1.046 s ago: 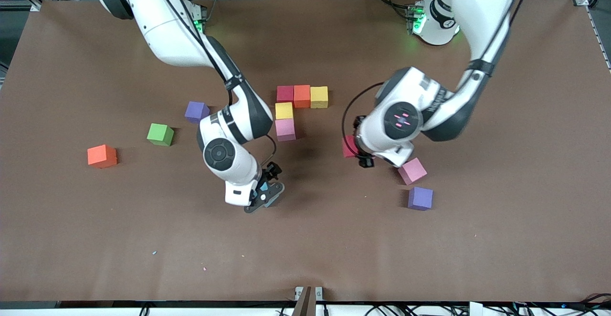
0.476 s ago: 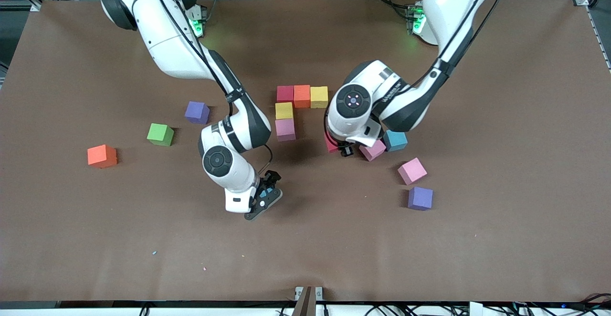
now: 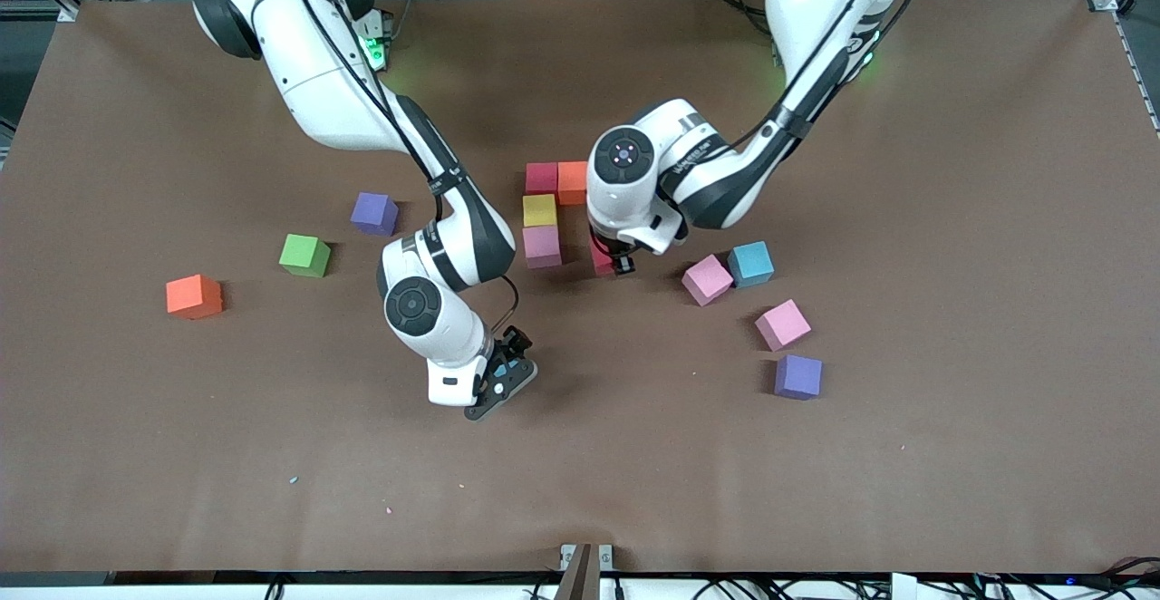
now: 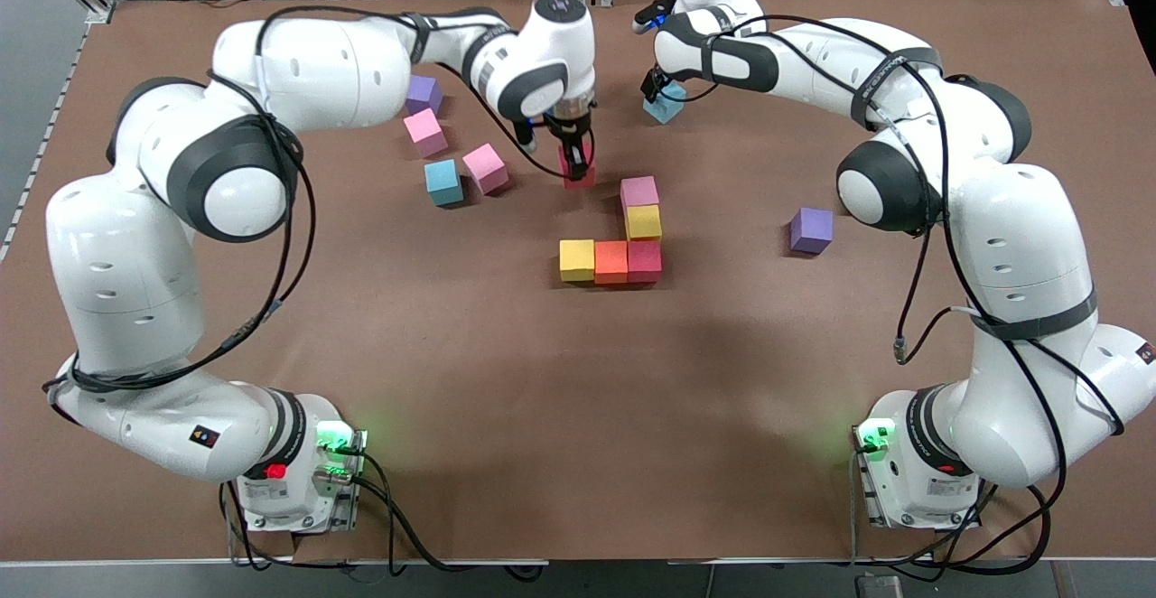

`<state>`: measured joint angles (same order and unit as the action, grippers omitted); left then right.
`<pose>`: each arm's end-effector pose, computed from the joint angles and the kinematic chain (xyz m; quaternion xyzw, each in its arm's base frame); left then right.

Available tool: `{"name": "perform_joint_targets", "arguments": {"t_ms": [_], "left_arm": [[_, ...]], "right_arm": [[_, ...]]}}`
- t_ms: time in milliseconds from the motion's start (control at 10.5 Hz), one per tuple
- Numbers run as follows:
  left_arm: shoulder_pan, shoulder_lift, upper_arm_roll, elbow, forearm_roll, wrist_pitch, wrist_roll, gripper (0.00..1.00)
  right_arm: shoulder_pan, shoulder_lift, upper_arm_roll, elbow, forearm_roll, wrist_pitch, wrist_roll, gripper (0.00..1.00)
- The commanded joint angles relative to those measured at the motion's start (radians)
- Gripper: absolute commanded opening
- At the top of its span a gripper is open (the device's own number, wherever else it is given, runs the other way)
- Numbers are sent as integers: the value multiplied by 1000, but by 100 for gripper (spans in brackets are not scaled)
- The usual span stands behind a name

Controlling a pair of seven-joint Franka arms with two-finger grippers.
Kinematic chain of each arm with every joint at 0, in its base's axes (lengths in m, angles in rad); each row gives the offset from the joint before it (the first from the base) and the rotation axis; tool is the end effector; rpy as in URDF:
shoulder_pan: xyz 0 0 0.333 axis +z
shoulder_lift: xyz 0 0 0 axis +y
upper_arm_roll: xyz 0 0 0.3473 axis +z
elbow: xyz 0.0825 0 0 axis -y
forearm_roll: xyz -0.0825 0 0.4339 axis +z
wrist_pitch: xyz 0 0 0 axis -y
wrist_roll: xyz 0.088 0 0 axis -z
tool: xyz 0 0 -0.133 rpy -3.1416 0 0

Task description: Arrange 11 blocks into digit 3

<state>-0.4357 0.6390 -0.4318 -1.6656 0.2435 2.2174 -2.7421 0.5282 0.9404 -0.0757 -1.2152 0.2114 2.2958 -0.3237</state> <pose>0.5064 -0.5308 0.2276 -0.6223 -0.7821 0.0275 0.0168 0.7466 0.3914 0.1826 -0.9385 -0.3334 -0.0678 0.0590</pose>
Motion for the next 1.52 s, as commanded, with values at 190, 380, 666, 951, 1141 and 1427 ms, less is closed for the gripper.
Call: {"name": "perform_joint_targets", "arguments": {"t_ms": [190,380,666,951,1141,1427], "left_arm": [[-41,8,4,-42,39,30,-126,0],[-60,17,8,-40,42,60,-163,0],[-78,39,10,-39,118,71,-226,0],[-77,51,13,-33,134,103,-229,0],[-77,57,15,-31,135,122,-229,0],[-78,76,13,-28,169,134,-263,0]], "right_arm": [[-42,4,42,23,11,-9,-9,100],[-37,20,42,22,9,1,-9,100],[-31,27,42,17,11,2,-5,100],[-50,18,62,28,11,-1,-5,100],[-51,11,63,28,11,-1,-5,100],[-48,11,63,28,11,-1,5,100]]}}
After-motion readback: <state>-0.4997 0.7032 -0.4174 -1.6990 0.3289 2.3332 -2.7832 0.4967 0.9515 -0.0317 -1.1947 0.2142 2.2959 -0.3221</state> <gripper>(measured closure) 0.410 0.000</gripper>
